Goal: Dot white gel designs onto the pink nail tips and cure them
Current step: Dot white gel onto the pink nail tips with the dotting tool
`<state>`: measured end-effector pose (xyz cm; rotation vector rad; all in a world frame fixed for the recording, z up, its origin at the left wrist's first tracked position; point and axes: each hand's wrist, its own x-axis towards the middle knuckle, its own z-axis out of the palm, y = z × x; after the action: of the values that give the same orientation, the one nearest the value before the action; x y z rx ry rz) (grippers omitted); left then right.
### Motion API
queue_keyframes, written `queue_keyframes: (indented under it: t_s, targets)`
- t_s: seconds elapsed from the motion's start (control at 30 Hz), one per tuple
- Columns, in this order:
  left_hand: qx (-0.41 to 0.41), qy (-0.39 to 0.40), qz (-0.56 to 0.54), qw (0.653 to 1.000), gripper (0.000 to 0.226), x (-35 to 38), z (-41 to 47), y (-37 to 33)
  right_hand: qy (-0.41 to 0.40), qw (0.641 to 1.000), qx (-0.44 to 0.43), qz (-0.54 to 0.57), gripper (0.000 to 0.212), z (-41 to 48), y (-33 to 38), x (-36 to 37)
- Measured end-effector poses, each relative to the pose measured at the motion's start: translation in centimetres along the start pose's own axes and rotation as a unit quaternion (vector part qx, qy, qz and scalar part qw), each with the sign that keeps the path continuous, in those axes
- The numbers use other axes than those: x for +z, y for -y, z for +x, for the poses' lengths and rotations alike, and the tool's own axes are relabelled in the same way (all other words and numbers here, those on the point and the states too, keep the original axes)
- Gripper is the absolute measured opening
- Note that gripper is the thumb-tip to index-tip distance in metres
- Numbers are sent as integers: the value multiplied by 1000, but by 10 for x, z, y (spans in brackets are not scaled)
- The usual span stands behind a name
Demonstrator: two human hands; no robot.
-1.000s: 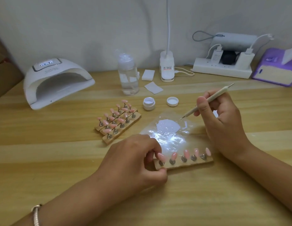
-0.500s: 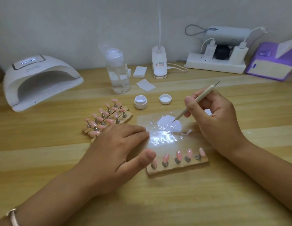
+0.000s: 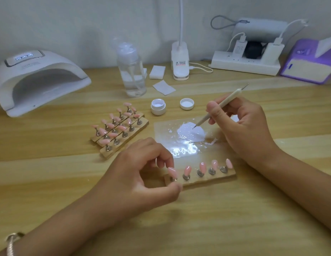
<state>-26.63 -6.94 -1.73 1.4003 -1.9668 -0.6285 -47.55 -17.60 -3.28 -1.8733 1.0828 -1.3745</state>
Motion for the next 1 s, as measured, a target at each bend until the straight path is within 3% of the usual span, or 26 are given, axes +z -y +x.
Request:
queue_keyframes:
  t_s: [0.07,0.2,0.33,0.5,0.63,0.87,0.93,1.0]
  targets:
    - [1,-6,21,1000,29,0,1,-5,4,1000,-4,-2,14,0,0,0]
    - [61,-10,185,981,54,10,11,-29,-2,1000,-5,-4,17,0,0,0]
    - [107,-1,285,952,30,31,34,-54,-4,1000,-1,-2,13,0,-2,-1]
    - [90,-7,300,950,16,47,45,-67,-2,1000,3,10,12,0,-3,-2]
    - [102,-12,314,944,19,49,45,-66,5,1000,4,7,13,0,-3,-1]
    - [220,-31,361,906,22,53,37,-57,3,1000,8,-3,14,-1,-1,-1]
    - [260,-67,334,903,16,54,31,-56,-1,1000,9,1,15,-2,1,-1]
    - [251,-109,245,930,8,46,26,-52,-2,1000,11,7,14,-2,1,-1]
